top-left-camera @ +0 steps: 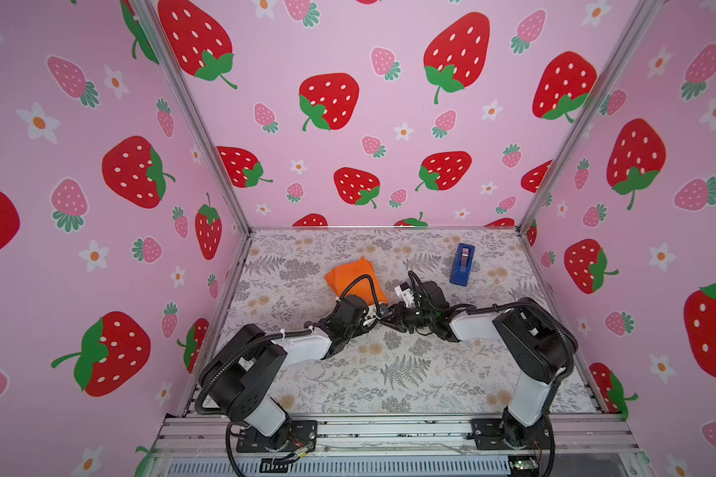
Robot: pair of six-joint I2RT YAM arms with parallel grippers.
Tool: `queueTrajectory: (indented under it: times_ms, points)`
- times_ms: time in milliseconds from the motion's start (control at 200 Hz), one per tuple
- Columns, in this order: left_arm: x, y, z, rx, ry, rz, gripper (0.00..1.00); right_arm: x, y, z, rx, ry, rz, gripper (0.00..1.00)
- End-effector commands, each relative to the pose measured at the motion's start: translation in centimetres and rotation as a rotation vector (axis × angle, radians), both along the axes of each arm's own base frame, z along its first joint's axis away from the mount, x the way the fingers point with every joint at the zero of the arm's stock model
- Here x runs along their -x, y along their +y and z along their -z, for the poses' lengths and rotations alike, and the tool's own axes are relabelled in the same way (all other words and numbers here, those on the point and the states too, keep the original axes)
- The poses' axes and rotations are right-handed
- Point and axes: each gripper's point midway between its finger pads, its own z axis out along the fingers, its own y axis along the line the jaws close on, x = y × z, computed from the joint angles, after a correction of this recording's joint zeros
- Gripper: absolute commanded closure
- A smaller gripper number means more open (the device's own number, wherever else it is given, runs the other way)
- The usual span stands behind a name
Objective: Wrap a gift box in wrapping paper
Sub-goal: Fold the wrapping paper in the gift box.
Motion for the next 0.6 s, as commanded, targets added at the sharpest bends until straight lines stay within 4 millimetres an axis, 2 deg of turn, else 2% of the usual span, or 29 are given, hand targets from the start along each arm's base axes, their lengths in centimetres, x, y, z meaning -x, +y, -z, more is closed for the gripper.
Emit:
queueTrajectory:
  times_ms: [0, 175, 415, 490, 595]
  points:
    - [-0.2, -0.7, -0.7, 0.013, 0.019, 0.01, 0.22, 0.2, -0.6, 1.0, 0.033, -0.014, -0.01, 0.73]
    - [0.0, -0.6, -0.9, 0.014, 0.026, 0.014, 0.26, -0.2, 0.4, 0.9, -0.01, -0.012, -0.036, 0.81]
    - [0.4, -0.6, -0.9, 0.016, 0.05, 0.016, 0.31, -1.2, 2.4, -0.7, -0.115, -0.027, -0.057, 0.88]
    - [0.5, -0.6, -0.8, 0.018, 0.057, 0.015, 0.33, -2.0, 1.7, -0.9, -0.093, -0.041, -0.023, 0.9]
    - [0.6, -0.5, -0.8, 0.022, 0.062, 0.015, 0.34, -3.4, -1.0, -0.9, -0.04, -0.075, 0.044, 0.9]
